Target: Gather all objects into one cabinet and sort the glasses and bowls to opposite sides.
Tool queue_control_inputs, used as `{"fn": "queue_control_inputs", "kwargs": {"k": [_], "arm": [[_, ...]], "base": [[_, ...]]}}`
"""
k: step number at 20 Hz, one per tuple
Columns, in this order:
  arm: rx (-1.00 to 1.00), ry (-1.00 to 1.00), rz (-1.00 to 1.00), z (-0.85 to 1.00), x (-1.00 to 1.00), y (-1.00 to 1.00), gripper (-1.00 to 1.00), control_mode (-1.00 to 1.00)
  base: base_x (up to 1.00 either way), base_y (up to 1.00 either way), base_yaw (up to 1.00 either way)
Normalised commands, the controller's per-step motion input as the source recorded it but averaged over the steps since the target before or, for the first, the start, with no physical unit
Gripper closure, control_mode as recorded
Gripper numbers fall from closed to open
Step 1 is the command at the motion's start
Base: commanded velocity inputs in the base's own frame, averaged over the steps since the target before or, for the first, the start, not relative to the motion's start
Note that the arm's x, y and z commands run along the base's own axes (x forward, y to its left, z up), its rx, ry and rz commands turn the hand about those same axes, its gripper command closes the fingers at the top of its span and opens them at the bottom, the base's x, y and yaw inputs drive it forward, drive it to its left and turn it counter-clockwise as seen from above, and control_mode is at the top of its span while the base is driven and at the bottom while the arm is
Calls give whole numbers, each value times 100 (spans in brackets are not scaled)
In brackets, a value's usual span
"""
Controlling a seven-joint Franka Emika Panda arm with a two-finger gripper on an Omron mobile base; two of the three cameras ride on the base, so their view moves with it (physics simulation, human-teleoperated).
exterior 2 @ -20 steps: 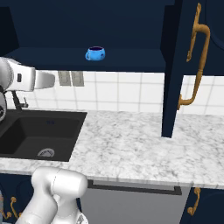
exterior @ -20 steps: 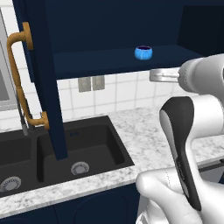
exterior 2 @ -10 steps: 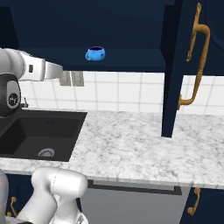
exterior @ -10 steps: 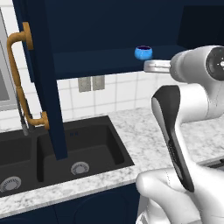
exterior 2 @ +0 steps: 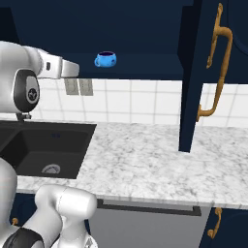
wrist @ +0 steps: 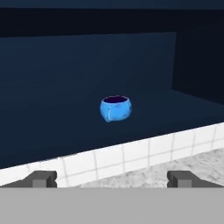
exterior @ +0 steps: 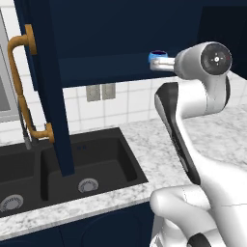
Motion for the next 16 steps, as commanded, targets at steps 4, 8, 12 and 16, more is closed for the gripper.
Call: {"fn": "queue_control_inputs", "kwargs": {"k": [4,8,12,16], "arm": [[0,0,-7,0,68,0,-100,-100],[0,0,-10,-6,53,0,-100,-100],[0,0,-12,-6,42,0,-100,-100],[0,1,-14,0,41,0,-100,-100]], "base": [[0,0,0],[0,0,0],[0,0,0],[0,0,0]]}}
